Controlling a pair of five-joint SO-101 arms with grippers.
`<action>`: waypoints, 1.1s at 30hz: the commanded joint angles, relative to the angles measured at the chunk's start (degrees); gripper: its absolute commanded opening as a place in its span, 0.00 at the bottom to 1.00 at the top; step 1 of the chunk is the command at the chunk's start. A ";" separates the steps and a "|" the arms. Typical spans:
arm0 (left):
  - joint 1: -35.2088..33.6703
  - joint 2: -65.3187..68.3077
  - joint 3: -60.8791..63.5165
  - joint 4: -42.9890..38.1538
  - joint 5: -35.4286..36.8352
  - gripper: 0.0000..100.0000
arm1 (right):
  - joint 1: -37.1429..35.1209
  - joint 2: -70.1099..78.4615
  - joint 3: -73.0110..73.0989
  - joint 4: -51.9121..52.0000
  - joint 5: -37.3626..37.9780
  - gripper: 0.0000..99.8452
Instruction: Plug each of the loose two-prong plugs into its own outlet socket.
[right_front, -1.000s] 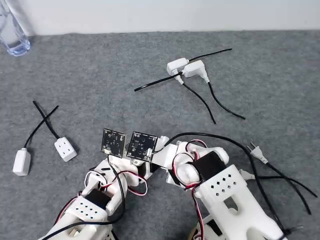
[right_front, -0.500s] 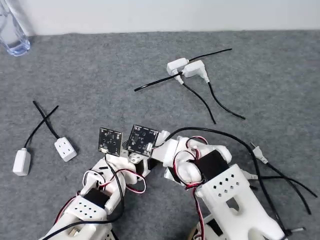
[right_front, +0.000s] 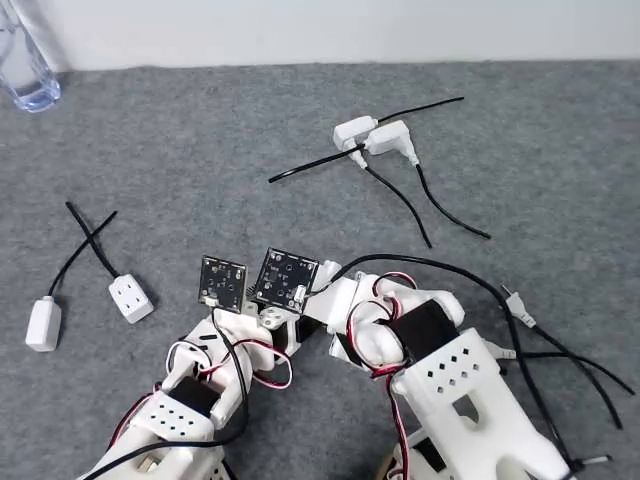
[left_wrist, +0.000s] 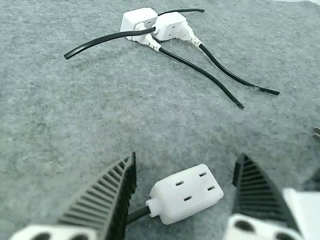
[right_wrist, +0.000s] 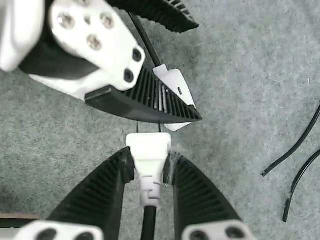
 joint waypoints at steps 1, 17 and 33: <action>-0.09 -0.18 -0.31 -0.62 -0.35 0.30 | 1.36 -1.98 -7.56 -0.13 -2.55 0.01; -0.18 -0.09 -0.31 -0.62 -0.35 0.30 | 1.27 -1.89 -8.18 -0.13 -3.16 0.01; -18.55 -0.26 -0.92 -8.00 -0.18 0.30 | 12.00 5.23 -8.70 -2.42 14.86 0.01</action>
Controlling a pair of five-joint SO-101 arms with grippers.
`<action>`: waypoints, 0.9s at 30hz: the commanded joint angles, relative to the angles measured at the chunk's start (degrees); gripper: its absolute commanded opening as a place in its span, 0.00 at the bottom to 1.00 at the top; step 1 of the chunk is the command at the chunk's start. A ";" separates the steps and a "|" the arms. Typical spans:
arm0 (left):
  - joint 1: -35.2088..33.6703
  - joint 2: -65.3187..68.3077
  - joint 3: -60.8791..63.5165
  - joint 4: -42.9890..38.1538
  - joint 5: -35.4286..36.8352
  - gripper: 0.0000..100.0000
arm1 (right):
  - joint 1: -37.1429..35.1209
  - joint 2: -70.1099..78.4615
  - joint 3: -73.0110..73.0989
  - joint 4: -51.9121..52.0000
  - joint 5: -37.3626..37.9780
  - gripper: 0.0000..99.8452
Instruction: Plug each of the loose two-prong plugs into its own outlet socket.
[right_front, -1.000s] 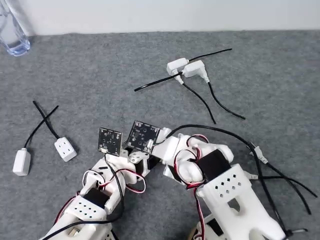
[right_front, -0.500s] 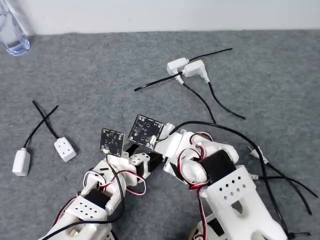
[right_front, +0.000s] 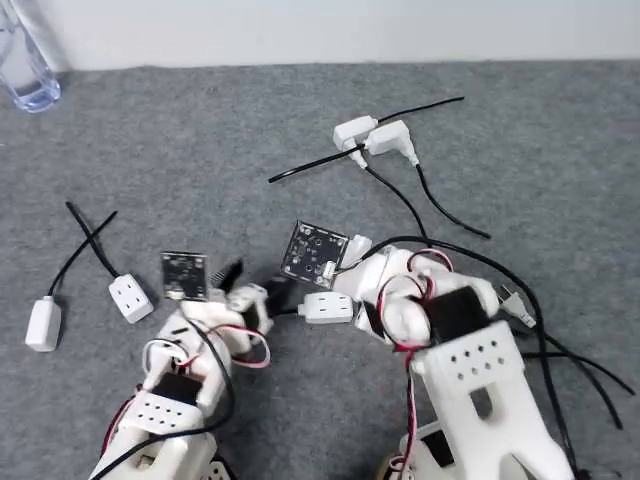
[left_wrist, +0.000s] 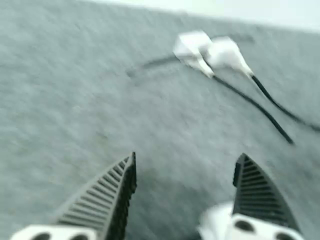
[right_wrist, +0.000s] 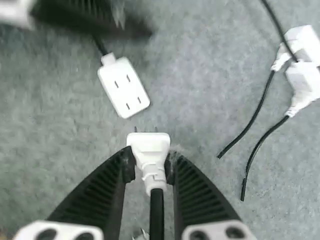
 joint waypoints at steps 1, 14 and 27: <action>-7.91 -0.44 -1.10 -4.92 0.26 0.30 | 1.63 4.70 -5.36 -1.27 4.66 0.01; -16.97 0.00 -1.10 -6.33 -0.62 0.30 | 2.51 21.14 -13.45 -0.40 27.78 0.01; -22.15 0.09 -0.40 -5.54 -5.71 0.30 | 1.63 33.63 -19.87 -1.98 25.49 0.01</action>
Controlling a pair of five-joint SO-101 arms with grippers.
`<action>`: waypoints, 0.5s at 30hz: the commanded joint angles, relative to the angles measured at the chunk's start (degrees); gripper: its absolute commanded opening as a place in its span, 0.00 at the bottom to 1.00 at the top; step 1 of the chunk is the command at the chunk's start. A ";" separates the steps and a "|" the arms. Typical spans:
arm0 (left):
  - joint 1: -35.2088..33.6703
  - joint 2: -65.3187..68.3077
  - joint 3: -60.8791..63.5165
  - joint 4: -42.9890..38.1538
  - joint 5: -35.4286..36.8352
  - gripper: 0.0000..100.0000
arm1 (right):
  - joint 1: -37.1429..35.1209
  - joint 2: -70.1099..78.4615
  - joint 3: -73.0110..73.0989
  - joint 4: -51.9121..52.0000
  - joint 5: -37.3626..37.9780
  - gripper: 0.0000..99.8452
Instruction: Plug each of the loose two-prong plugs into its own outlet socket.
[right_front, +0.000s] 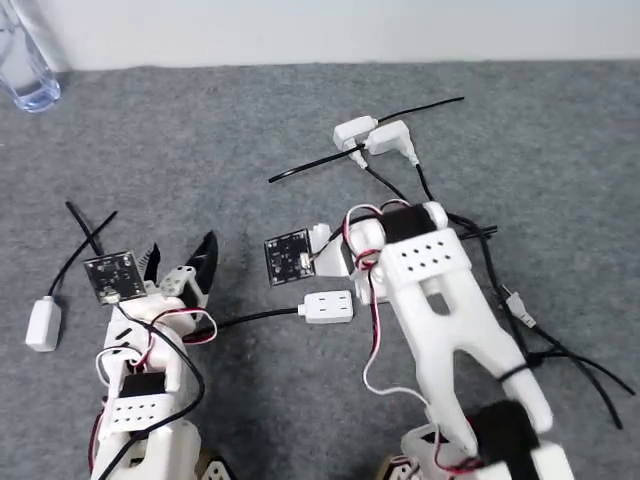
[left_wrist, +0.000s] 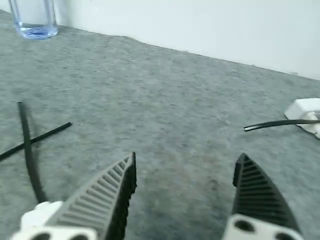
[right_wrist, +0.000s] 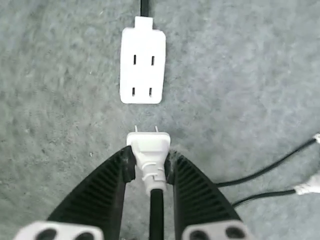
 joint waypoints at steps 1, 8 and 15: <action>-0.26 0.00 -0.40 -0.79 -0.70 0.30 | -0.31 2.33 -3.87 -2.42 -3.34 0.01; 3.25 0.00 -0.40 2.99 -7.82 0.30 | -2.42 3.47 -3.96 -3.47 -7.91 0.01; 4.40 0.00 -0.40 4.04 -7.91 0.30 | -4.09 4.18 -3.87 -3.82 -10.02 0.01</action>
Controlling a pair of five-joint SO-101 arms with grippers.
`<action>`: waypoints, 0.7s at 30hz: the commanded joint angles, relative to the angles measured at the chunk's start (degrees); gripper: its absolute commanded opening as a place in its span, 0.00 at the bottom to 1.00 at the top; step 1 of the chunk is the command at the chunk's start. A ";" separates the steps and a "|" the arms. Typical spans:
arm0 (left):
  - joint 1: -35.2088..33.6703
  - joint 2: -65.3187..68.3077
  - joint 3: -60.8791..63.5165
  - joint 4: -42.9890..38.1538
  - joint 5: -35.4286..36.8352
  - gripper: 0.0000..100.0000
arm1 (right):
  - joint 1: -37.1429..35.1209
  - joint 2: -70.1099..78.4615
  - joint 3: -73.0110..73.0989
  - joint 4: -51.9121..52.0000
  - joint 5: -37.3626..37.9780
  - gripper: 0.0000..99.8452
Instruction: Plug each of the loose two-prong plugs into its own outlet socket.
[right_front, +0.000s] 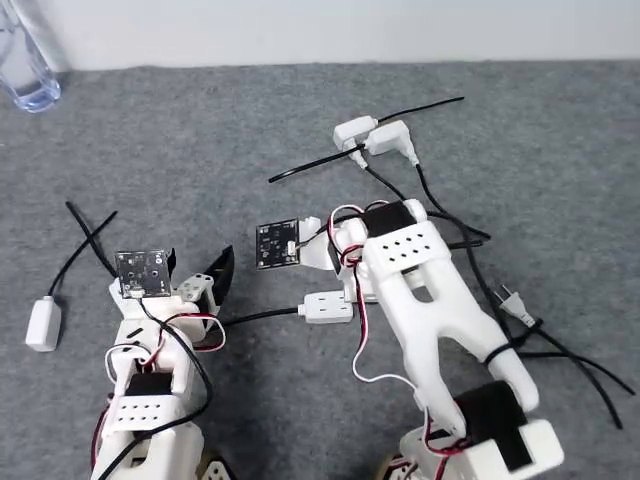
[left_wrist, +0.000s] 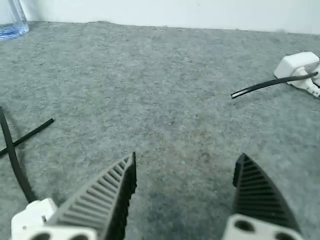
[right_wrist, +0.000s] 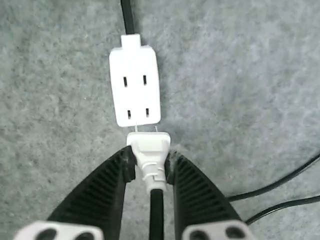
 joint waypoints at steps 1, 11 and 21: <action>0.44 0.00 -0.40 0.26 -0.53 0.30 | -1.89 -0.48 -3.25 -0.84 -0.97 0.01; 0.44 0.00 -0.40 0.18 -0.53 0.30 | -2.86 0.22 -2.20 -1.98 -3.43 0.01; 0.44 0.00 -0.40 0.18 -0.53 0.30 | -2.95 0.57 -1.93 1.54 -3.08 0.01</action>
